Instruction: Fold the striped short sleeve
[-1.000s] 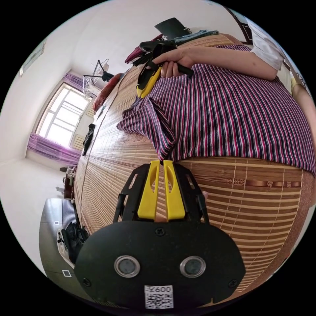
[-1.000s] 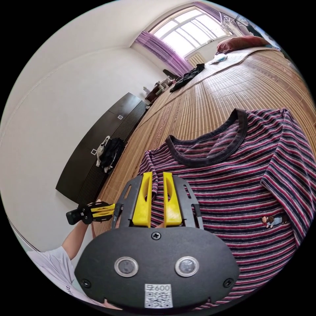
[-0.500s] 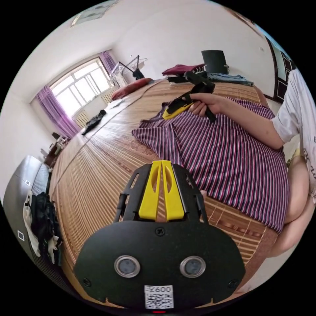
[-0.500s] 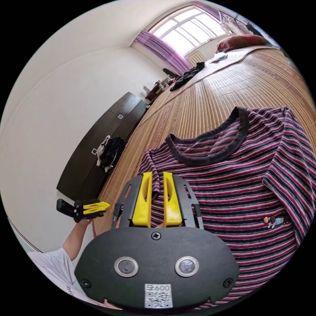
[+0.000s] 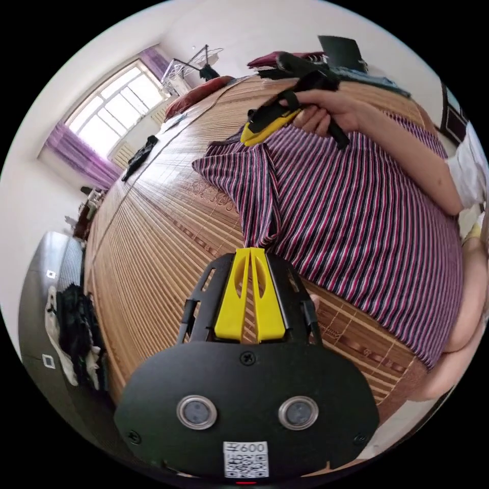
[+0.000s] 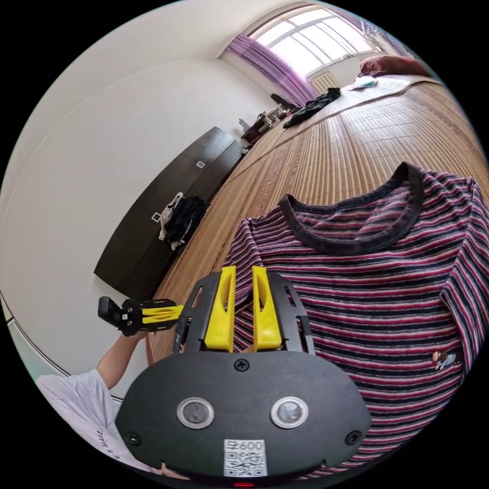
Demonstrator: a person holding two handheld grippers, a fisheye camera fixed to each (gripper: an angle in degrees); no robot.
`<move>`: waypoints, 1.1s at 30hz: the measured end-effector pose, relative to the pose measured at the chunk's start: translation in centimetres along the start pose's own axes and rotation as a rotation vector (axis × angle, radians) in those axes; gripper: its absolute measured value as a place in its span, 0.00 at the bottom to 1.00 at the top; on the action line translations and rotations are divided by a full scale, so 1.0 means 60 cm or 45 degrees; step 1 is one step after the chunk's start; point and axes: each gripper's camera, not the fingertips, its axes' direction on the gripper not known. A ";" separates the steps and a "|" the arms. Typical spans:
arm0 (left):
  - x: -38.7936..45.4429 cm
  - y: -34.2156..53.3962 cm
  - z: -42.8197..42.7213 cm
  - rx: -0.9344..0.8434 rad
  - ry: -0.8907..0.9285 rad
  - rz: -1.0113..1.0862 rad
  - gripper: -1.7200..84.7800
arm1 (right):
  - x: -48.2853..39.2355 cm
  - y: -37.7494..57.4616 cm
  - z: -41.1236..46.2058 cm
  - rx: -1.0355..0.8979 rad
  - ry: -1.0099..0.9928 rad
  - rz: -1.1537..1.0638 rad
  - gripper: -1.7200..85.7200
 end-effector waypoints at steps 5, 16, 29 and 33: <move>-0.086 -0.039 -0.050 0.282 0.021 -0.344 0.03 | 0.043 0.027 0.025 0.017 -0.038 0.038 0.01; -0.050 -0.328 0.120 0.012 0.090 -0.173 0.08 | 0.070 0.099 0.080 0.045 0.170 -0.055 0.05; -0.022 -0.327 0.084 0.137 -0.008 -0.164 0.11 | 0.043 0.193 0.187 -0.113 0.332 -0.281 0.03; -0.016 -0.320 0.077 0.112 -0.047 -0.143 0.10 | 0.068 0.219 0.223 -0.125 0.455 -0.297 0.03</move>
